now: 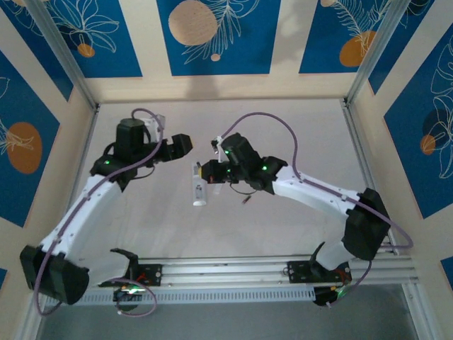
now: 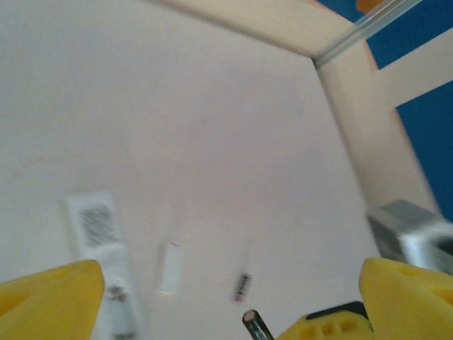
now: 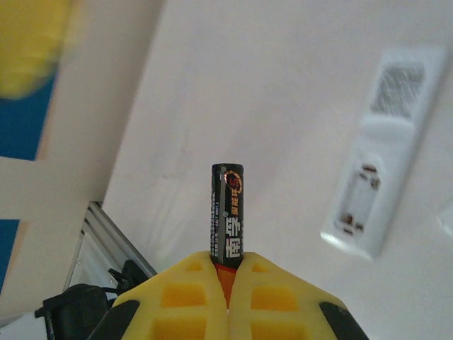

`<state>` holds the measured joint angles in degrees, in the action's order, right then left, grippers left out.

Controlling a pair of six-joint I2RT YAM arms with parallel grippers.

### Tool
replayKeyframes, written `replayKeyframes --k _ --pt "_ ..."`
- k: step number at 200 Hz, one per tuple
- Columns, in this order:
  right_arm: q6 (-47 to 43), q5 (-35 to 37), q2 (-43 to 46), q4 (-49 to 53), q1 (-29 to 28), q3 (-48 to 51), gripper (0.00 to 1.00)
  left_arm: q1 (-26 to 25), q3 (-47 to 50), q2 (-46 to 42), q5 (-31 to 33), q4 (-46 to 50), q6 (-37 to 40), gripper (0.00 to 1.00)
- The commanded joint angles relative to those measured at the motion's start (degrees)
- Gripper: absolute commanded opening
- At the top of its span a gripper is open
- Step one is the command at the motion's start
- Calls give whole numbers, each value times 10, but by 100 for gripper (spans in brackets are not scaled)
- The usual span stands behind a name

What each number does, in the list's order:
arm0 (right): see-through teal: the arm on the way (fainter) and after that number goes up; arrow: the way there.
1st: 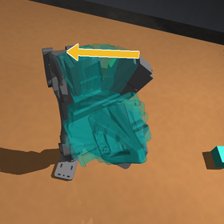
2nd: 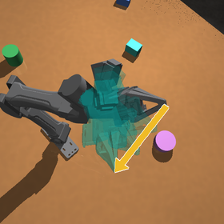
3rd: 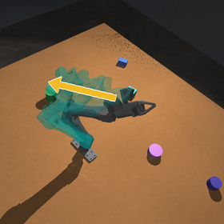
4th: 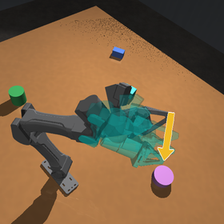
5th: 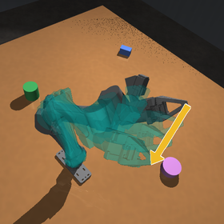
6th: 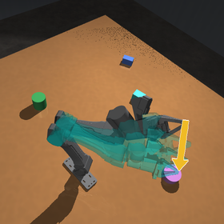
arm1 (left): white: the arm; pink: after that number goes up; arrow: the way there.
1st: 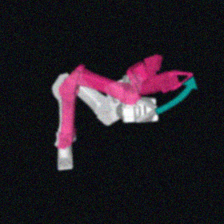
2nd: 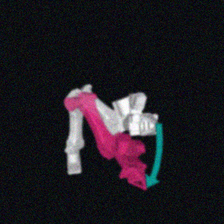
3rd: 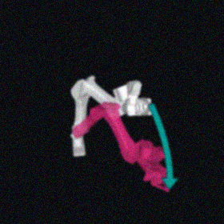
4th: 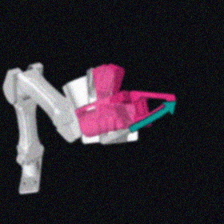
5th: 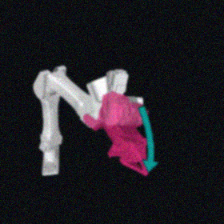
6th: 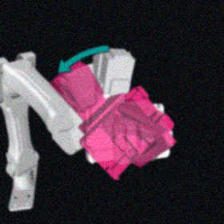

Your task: Load the batteries into the remote control

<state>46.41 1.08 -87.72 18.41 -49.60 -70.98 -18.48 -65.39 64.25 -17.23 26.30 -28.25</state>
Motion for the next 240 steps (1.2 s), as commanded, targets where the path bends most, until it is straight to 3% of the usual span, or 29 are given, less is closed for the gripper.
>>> replayKeyframes --k 1,31,57,150,240 --pt "76 6 -46 148 0 -46 0 5 -31 -54 111 122 168 96" --pt "84 -12 -124 212 0 -104 0 5 13 -130 134 117 248 100" --pt "81 -29 -187 250 4 -151 0 6 73 -174 136 72 251 100" --pt "87 -89 -295 280 6 -222 0 8 95 -165 112 72 250 100" --pt "94 -73 -339 278 3 -248 0 18 109 -170 81 55 261 100"
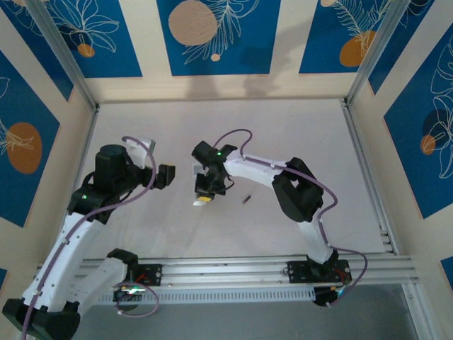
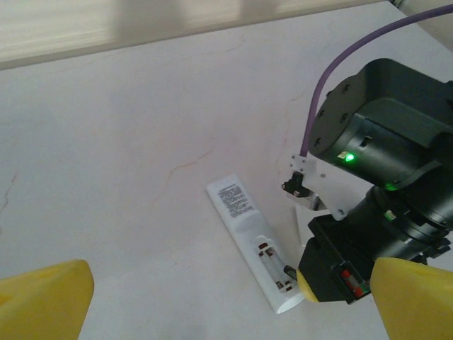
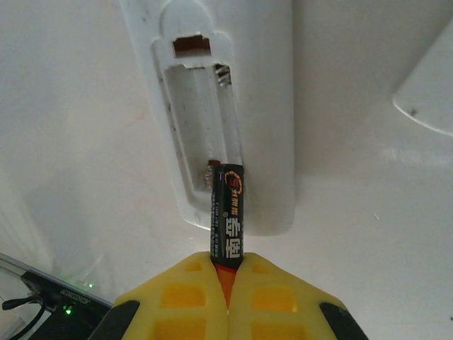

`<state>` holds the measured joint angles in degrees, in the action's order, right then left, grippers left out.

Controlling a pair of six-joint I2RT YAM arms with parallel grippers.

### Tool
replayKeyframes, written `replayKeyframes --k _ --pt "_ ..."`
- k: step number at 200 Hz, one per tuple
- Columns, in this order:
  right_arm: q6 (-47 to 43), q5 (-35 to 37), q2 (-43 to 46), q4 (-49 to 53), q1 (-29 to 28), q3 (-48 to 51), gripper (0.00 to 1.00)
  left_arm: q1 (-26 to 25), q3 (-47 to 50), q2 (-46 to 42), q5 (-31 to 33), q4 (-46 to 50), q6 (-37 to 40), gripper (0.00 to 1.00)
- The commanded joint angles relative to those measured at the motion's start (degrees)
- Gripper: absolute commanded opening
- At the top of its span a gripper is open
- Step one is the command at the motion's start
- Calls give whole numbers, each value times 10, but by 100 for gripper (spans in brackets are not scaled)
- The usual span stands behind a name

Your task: Load the batteries into the remote control

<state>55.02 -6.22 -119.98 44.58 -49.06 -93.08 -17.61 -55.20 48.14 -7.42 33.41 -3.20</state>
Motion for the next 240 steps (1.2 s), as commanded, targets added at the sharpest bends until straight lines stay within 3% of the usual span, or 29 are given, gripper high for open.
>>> replayKeyframes --k 1,87,154,205,240 --pt "8 1 -17 17 -3 -28 0 9 8 -9 -17 -16 10 100" --pt "-14 122 -48 97 -29 -81 0 14 10 -12 -26 -17 9 100" --pt "-25 123 -76 93 -29 -105 0 16 10 -11 -29 -16 9 100" --pt "-52 160 -86 117 -29 -116 6 18 11 -11 -30 -17 9 100" --pt "-59 147 -89 113 -30 -116 12 19 11 -10 -31 -17 9 100"
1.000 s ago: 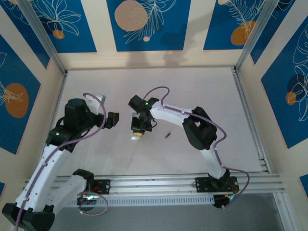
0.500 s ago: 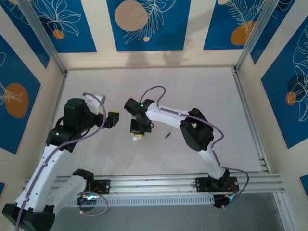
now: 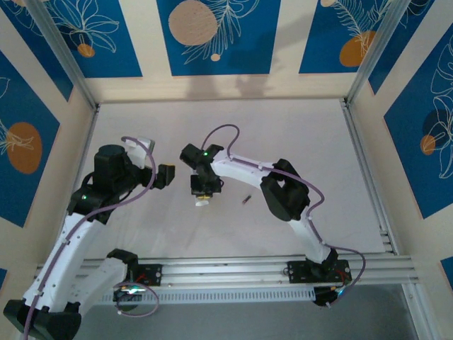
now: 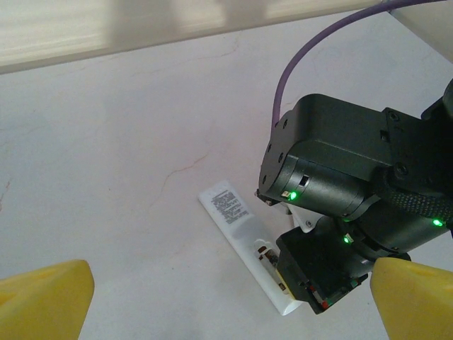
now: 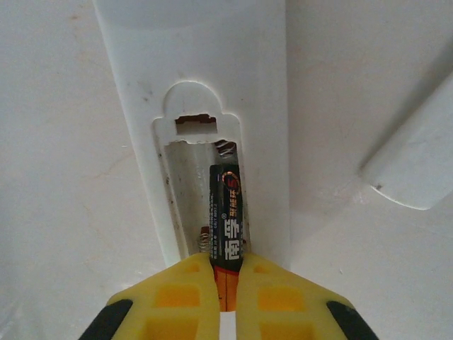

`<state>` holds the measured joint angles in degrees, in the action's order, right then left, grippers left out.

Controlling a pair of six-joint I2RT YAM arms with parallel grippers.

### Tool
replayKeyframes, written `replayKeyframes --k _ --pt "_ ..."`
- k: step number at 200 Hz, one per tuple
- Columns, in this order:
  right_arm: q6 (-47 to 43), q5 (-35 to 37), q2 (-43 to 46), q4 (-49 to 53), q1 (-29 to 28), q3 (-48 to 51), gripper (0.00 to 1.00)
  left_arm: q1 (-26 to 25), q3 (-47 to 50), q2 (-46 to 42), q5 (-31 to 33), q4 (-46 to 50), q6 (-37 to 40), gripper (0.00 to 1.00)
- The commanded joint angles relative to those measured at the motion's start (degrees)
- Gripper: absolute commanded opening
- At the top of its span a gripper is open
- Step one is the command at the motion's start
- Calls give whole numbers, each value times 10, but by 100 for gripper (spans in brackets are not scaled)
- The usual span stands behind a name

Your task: Load the batteries into the remote control

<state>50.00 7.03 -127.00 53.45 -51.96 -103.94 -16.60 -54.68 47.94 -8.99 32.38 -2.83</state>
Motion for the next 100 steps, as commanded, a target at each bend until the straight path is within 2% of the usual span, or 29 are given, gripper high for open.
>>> replayKeyframes --k 1,100 --pt "-9 14 -18 25 -1 -7 12 9 5 -8 -16 -7 5 100" --pt "-25 13 -6 35 1 -25 24 13 5 -4 -24 -6 2 100"
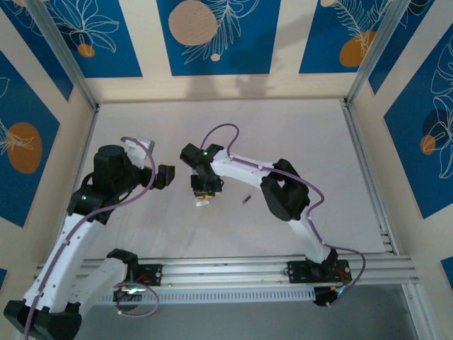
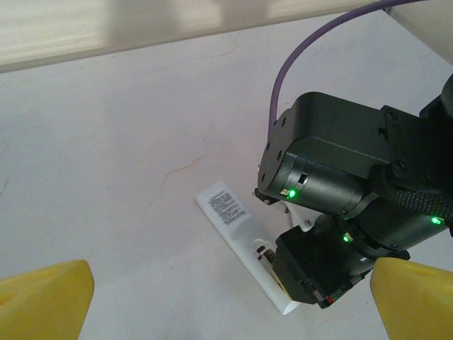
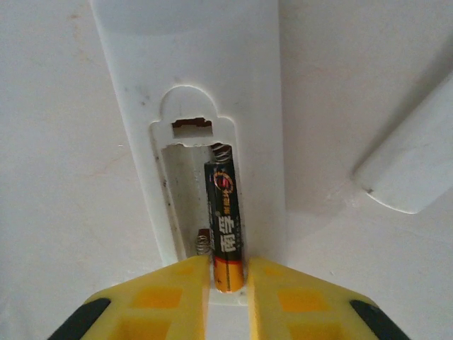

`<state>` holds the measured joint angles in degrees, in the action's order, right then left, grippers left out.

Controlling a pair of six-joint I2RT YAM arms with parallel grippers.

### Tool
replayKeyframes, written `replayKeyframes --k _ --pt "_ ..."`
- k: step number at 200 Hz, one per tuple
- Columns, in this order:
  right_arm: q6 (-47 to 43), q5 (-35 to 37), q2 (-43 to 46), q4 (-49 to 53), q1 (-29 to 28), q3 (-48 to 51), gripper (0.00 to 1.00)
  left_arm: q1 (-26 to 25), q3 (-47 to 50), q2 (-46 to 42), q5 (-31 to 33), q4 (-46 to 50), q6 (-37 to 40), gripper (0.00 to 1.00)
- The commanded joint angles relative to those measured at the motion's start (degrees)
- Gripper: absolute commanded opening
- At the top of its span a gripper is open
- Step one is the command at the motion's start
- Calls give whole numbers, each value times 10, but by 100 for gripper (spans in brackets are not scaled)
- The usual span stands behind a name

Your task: Load the batteries into the remote control

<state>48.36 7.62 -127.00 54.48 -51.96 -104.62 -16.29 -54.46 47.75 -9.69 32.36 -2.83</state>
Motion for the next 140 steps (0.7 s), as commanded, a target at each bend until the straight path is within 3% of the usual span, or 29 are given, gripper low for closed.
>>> replayKeyframes --k 1,65,77,98,117,131,140 --pt "-8 7 -7 25 1 -19 24 10 2 -2 -17 -5 3 100" --pt "-10 10 48 16 -2 -11 25 16 2 25 18 0 -21 100" --pt "-12 20 98 -20 -3 33 25 17 -19 68 20 31 -63 100" --pt "-10 38 200 -97 -4 144 26 17 -69 170 -34 79 -172 100" --pt "-24 65 286 -171 -8 254 28 15 -52 236 -78 26 -267 99" --pt "-38 84 336 -211 -14 322 38 3 -42 275 -69 -10 -304 98" --pt "-40 89 360 -231 -16 356 39 -10 -52 302 -46 -10 -313 98"
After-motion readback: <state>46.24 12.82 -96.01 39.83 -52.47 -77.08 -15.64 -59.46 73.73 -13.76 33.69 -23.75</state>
